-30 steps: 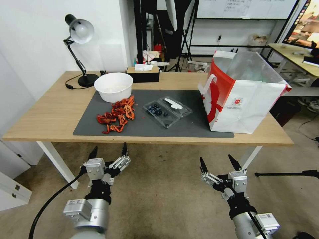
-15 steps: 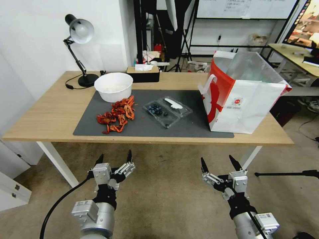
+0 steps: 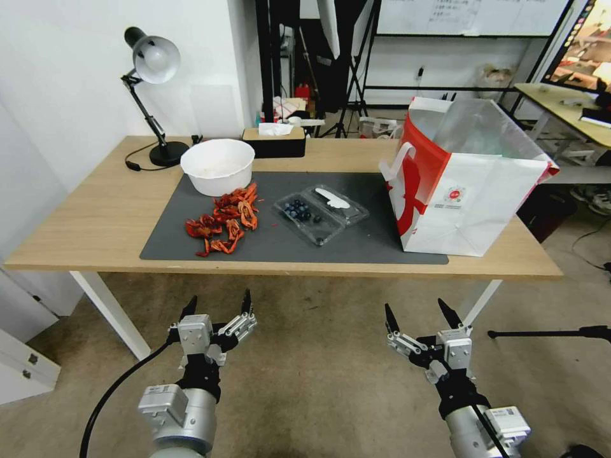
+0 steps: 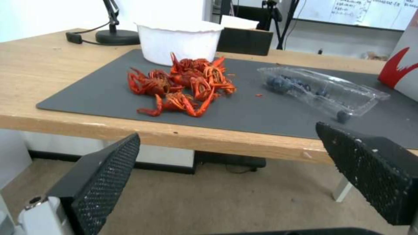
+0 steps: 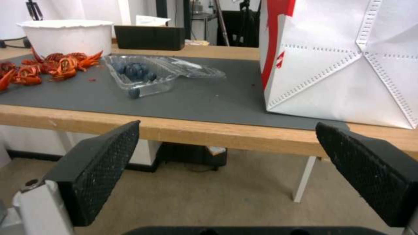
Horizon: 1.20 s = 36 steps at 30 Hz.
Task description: Close the takeout container lid, then place the container into the takeout bag.
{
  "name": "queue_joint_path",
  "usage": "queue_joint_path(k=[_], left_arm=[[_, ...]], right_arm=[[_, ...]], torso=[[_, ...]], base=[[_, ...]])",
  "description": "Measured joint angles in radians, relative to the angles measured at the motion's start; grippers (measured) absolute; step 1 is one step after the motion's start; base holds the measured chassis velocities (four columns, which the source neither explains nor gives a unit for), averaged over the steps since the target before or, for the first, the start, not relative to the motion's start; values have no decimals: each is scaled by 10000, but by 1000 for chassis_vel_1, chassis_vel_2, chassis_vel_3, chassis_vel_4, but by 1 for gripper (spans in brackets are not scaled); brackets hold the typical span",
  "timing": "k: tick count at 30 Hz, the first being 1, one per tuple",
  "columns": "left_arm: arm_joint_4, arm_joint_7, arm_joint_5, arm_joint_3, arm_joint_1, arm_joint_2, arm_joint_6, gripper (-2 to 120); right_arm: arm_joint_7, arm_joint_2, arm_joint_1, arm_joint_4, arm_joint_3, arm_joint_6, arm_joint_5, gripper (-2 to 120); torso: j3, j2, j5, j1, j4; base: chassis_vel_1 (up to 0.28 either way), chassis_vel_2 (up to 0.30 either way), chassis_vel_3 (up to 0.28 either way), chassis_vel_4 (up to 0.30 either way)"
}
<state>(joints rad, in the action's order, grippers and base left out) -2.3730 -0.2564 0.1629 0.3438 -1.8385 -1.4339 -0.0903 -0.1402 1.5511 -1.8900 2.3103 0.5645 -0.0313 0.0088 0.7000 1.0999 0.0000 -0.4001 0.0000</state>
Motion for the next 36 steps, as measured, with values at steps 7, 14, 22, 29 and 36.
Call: queue_joint_path(k=[7,14,22,29,36], left_arm=[[262,88,12,-30,225,199,122,100],[704,190,278,-85,700,637,90,100],[737,216,274,76,663,576,224,100],[736,210,198,194,574,526,361,100],[811,178,81,290,542,475,431,100]], right_arm=[[53,-248,409,60,29,249,-24,100],[157,-322,955,186,198,474,155,100],[368,-872,2473,-613,-125,989,467,100],[789,-1626,4052,-1699,-786,1372,928,100],[1112,-2163,5511,-2808,-1844,1918,2083,100]], torso=[[0,0,1,-1,1],[0,0,-3,-1,-5],[1,0,1,-1,1],[1,-1,2,0,0],[1,-1,0,-1,2]], base=[[0,0,0,0],[0,0,0,0],[0,0,0,0],[0,0,0,0],[0,0,0,0]])
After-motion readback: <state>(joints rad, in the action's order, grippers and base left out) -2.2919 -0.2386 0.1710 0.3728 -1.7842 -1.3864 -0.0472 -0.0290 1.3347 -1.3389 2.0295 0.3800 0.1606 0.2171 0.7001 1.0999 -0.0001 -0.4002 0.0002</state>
